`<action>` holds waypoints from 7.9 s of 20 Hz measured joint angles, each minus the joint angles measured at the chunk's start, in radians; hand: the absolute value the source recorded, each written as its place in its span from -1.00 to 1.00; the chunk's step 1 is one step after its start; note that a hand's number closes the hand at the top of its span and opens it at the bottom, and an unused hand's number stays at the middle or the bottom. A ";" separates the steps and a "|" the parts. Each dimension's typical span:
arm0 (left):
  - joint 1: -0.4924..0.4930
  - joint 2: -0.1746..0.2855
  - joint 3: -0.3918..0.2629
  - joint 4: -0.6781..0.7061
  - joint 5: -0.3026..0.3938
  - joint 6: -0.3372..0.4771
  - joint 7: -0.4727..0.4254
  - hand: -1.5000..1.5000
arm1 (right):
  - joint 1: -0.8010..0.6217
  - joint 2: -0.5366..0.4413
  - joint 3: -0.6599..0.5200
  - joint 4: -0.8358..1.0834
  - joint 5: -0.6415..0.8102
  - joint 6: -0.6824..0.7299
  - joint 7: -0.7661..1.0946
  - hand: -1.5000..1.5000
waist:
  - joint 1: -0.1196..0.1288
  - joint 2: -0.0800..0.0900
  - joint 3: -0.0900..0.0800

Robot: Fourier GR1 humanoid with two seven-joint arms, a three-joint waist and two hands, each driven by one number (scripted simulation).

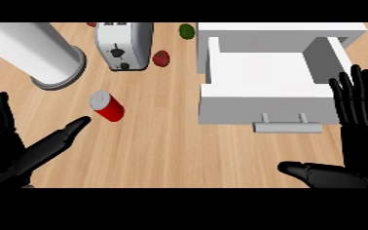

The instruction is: Pick up the can, place it into the drawer and close the drawer

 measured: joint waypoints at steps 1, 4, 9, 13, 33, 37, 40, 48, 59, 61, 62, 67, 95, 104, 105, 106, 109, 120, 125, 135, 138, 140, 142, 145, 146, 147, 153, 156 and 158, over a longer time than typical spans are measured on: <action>0.001 -0.003 -0.004 0.006 -0.021 0.055 0.040 -1.00 | 0.009 -0.002 -0.004 -0.005 -0.006 -0.002 0.025 -1.00 | -0.005 0.000 0.000; -0.002 -0.009 -0.071 0.004 -0.125 0.208 0.171 -1.00 | 0.014 0.007 -0.001 0.003 0.001 -0.019 0.071 -1.00 | -0.008 -0.001 0.000; -0.074 -0.013 -0.183 0.045 -0.329 0.367 0.364 -1.00 | -0.001 -0.006 -0.036 0.047 -0.013 -0.015 0.084 -1.00 | -0.008 -0.002 0.000; -0.133 -0.014 -0.222 0.110 -0.412 0.417 0.435 -1.00 | 0.036 -0.003 -0.044 0.023 -0.021 -0.004 0.086 -1.00 | -0.008 -0.003 -0.001; -0.171 -0.013 -0.279 0.466 -0.173 0.621 0.237 -1.00 | 0.093 -0.022 -0.127 -0.040 -0.080 0.062 0.078 -1.00 | -0.009 -0.002 -0.002; -0.178 -0.008 -0.242 0.548 -0.021 0.644 0.091 -1.00 | 0.088 -0.034 -0.156 -0.070 -0.108 0.067 0.112 -1.00 | -0.010 -0.002 -0.003; -0.171 -0.011 -0.250 0.605 0.084 0.678 -0.021 -1.00 | 0.096 -0.018 -0.143 -0.068 -0.086 0.066 0.102 -1.00 | -0.009 -0.002 -0.003; -0.158 -0.013 -0.171 0.736 0.419 0.636 -0.355 -1.00 | 0.140 -0.014 -0.167 -0.117 -0.107 0.099 0.111 -1.00 | -0.010 -0.002 -0.003; -0.254 -0.014 -0.058 1.046 0.792 0.502 -0.751 -1.00 | 0.119 -0.025 -0.217 -0.128 -0.125 0.116 0.143 -1.00 | -0.011 -0.002 -0.003; -0.276 -0.014 -0.016 1.108 0.825 0.468 -0.802 -1.00 | 0.139 -0.012 -0.211 -0.123 -0.115 0.128 0.119 -1.00 | -0.011 -0.002 -0.003; -0.290 -0.014 -0.012 1.128 0.843 0.461 -0.816 -1.00 | 0.133 -0.019 -0.217 -0.139 -0.125 0.130 0.142 -1.00 | -0.011 -0.002 -0.002; -0.352 0.003 0.077 1.302 0.891 0.353 -0.919 -1.00 | 0.107 -0.007 -0.198 -0.145 -0.100 0.117 0.166 -1.00 | -0.011 -0.001 -0.003; -0.656 0.098 0.033 1.780 0.743 -0.228 -0.983 1.00 | 0.053 -0.013 -0.218 -0.153 -0.079 0.123 0.181 -1.00 | -0.032 0.002 -0.003; -0.729 0.083 -0.084 1.743 0.639 -0.442 -0.895 1.00 | 0.022 -0.027 -0.242 -0.134 -0.070 0.107 0.196 -1.00 | -0.018 0.000 -0.003; -0.731 0.075 -0.092 1.716 0.634 -0.441 -0.877 1.00 | 0.039 -0.020 -0.241 -0.144 -0.064 0.107 0.189 -1.00 | -0.014 -0.002 -0.002; -0.732 0.074 -0.098 1.690 0.630 -0.442 -0.852 1.00 | 0.034 -0.023 -0.244 -0.149 -0.063 0.103 0.197 -1.00 | -0.012 -0.003 -0.002; -0.762 0.074 -0.118 1.624 0.614 -0.434 -0.779 1.00 | 0.046 -0.029 -0.260 -0.174 -0.075 0.108 0.206 -1.00 | -0.008 -0.005 -0.002; -0.861 0.049 -0.203 1.258 0.562 -0.297 -0.408 1.00 | 0.035 -0.033 -0.277 -0.171 -0.080 0.106 0.218 -1.00 | 0.001 -0.008 -0.001; -0.967 0.047 -0.199 1.167 0.551 -0.239 -0.244 1.00 | 0.038 -0.034 -0.280 -0.176 -0.082 0.111 0.223 -1.00 | -0.004 -0.007 -0.001; -1.201 0.003 -0.228 1.171 0.494 -0.121 -0.046 1.00 | 0.019 -0.036 -0.270 -0.199 -0.072 0.101 0.260 -1.00 | -0.019 -0.002 -0.001; -1.271 -0.003 -0.217 1.213 0.489 -0.114 -0.013 1.00 | 0.017 -0.030 -0.270 -0.188 -0.067 0.101 0.245 -1.00 | -0.020 -0.002 -0.001; -1.330 -0.007 -0.216 1.266 0.496 -0.103 -0.007 1.00 | -0.006 -0.037 -0.269 -0.170 -0.067 0.098 0.245 -1.00 | -0.025 0.001 -0.001; -1.377 -0.010 -0.227 1.323 0.517 -0.086 -0.015 1.00 | -0.016 -0.044 -0.274 -0.166 -0.073 0.101 0.245 -1.00 | -0.035 0.003 -0.001; -1.452 -0.012 -0.229 1.408 0.527 -0.084 -0.018 1.00 | -0.011 -0.045 -0.281 -0.171 -0.086 0.106 0.243 -1.00 | -0.043 0.004 -0.001; -1.468 -0.013 -0.235 1.428 0.535 -0.081 -0.018 1.00 | -0.022 -0.047 -0.282 -0.167 -0.084 0.100 0.248 -1.00 | -0.043 0.005 -0.001; -1.488 -0.013 -0.237 1.455 0.544 -0.082 -0.022 1.00 | -0.024 -0.046 -0.275 -0.179 -0.082 0.099 0.257 -1.00 | -0.048 0.006 -0.001; -1.587 -0.014 -0.284 1.574 0.612 -0.042 -0.039 1.00 | -0.055 -0.053 -0.260 -0.175 -0.075 0.091 0.278 -1.00 | -0.070 0.011 0.000; -1.613 -0.014 -0.314 1.622 0.635 -0.024 -0.055 1.00 | -0.060 -0.051 -0.245 -0.178 -0.070 0.094 0.278 -1.00 | -0.084 0.015 0.001; -1.623 -0.014 -0.326 1.647 0.647 -0.002 -0.074 -1.00 | -0.072 -0.056 -0.240 -0.173 -0.068 0.094 0.284 -1.00 | -0.088 0.016 0.001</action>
